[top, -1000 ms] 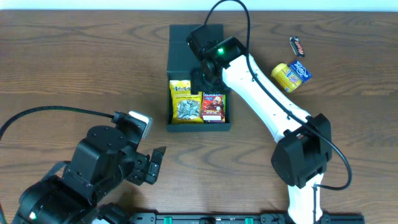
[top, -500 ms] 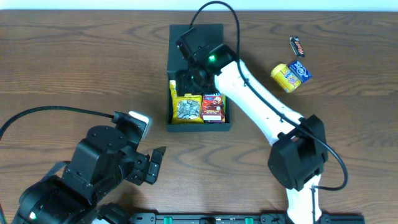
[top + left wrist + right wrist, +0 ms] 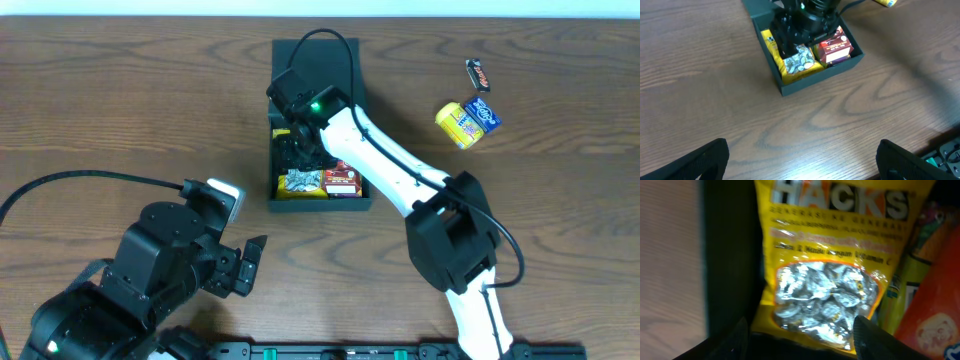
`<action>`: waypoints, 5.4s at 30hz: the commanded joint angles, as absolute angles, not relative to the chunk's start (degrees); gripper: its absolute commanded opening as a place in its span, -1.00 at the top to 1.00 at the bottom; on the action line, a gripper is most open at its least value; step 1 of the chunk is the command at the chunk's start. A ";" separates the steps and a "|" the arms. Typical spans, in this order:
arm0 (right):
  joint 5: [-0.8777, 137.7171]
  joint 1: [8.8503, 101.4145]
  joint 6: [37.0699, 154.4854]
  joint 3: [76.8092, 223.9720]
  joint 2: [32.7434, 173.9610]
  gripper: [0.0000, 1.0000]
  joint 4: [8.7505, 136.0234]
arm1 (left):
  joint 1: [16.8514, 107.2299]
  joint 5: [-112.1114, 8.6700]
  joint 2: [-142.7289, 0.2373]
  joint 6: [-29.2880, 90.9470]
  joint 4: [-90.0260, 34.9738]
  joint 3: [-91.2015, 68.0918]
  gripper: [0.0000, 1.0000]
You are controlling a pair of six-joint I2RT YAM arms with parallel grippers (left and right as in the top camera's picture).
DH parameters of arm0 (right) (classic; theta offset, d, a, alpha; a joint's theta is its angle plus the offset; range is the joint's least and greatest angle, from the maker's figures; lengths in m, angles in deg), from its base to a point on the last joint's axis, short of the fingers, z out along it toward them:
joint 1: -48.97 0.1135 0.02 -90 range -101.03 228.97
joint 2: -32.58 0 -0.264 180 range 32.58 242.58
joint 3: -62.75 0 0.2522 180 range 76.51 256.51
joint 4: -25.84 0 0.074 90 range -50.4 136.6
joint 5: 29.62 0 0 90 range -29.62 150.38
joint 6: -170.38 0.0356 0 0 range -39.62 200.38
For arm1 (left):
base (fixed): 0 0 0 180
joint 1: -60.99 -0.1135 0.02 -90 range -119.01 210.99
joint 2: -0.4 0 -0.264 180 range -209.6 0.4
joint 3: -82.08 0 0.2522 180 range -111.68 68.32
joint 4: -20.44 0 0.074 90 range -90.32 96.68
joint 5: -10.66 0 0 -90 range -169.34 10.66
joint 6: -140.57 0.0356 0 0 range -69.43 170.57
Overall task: Pack container
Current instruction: 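Lower the Hello Panda box into the box beside the PRETZ box, then open the right gripper and withdraw it toward the Mentos bottle, then grasp the yellow Mentos bottle with the right gripper, then carry the Mentos bottle left and lower it into the box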
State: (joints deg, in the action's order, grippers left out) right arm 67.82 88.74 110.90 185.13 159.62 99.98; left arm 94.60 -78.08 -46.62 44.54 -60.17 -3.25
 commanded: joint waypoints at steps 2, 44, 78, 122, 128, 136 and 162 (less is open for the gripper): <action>62.70 88.67 110.18 184.83 159.60 -0.35 101.45 | 94.73 -78.45 -46.47 44.13 -60.24 -3.95 -0.90; 53.35 88.63 115.47 184.83 159.60 -0.64 98.95 | 94.73 -78.45 -46.47 44.13 -60.24 -3.95 -0.91; 54.35 55.91 76.81 187.25 137.72 -0.92 101.73 | 94.73 -78.45 -46.47 44.13 -60.24 -3.95 -0.91; 72.61 44.35 56.50 144.85 143.60 -0.73 59.22 | 94.73 -78.45 -46.47 44.13 -60.24 -3.95 -0.91; 72.61 44.35 56.52 144.85 144.28 -0.48 58.19 | 94.73 -78.45 -46.47 44.13 -60.24 -3.95 -0.90; 72.63 44.35 57.97 144.85 144.30 -0.01 57.75 | 94.73 -78.45 -46.47 44.13 -60.24 -3.95 -0.91; 88.30 46.42 67.69 149.11 133.07 0.97 57.29 | 94.73 -78.45 -46.47 44.13 -60.24 -3.95 -0.91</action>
State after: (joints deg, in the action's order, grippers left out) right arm 82.22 44.56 66.62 146.12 139.54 57.95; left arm 94.60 -78.08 -46.62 44.54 -60.19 -3.25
